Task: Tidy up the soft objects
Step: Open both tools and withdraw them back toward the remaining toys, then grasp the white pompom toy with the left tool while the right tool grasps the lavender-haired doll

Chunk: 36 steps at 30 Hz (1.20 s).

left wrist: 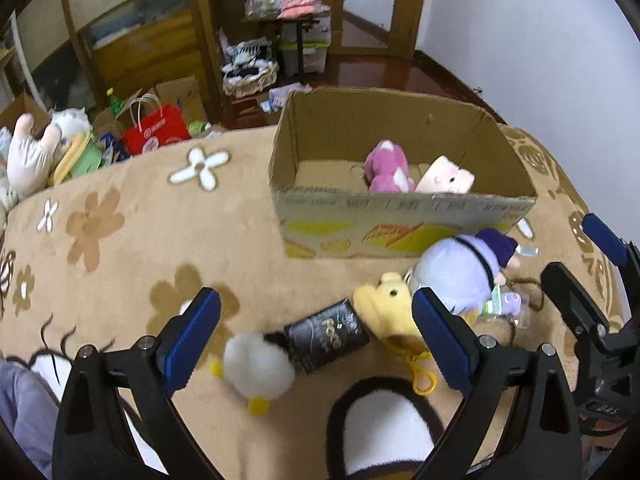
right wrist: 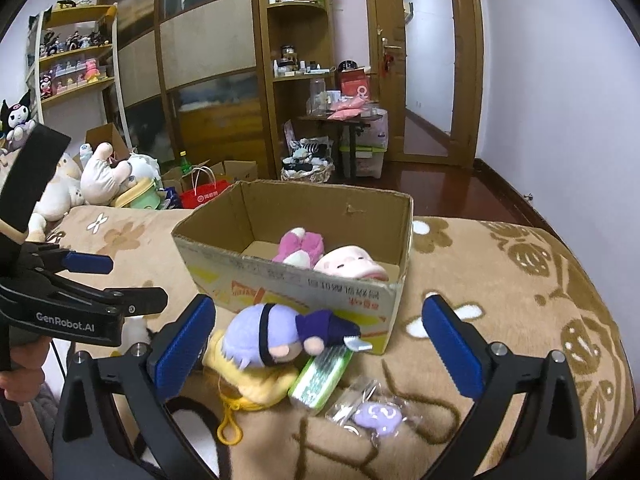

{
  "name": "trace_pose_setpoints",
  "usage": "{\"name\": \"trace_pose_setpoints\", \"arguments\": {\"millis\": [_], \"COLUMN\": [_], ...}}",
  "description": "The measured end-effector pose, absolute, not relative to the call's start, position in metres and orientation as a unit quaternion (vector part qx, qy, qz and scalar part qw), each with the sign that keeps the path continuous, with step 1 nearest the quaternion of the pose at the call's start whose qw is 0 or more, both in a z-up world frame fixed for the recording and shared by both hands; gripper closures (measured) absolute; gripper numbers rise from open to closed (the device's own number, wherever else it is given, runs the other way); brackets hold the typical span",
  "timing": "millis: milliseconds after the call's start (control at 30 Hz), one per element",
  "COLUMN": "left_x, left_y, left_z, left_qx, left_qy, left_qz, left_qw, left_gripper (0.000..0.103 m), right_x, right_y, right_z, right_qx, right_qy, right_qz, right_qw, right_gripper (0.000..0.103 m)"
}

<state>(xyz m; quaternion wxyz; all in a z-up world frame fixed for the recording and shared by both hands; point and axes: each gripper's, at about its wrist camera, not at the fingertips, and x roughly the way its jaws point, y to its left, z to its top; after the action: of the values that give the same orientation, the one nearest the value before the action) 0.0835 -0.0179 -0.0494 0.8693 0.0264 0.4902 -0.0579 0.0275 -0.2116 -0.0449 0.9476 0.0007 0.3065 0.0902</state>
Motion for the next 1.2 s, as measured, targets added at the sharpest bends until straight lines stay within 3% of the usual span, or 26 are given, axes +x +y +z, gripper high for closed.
{"name": "trace_pose_setpoints", "arguments": {"millis": [1200], "left_x": [0.123], "left_y": [0.013], "left_z": [-0.124], "left_qx": [-0.016], "left_qy": [0.622], "left_qz": [-0.036], "left_qw": [0.782], "left_gripper": [0.008], "right_x": [0.069], "right_y": [-0.193], "right_z": [-0.089], "right_qx": [-0.002], "right_qy": [0.371], "right_qz": [0.086], "right_qw": [0.925], "right_gripper": [0.0]}}
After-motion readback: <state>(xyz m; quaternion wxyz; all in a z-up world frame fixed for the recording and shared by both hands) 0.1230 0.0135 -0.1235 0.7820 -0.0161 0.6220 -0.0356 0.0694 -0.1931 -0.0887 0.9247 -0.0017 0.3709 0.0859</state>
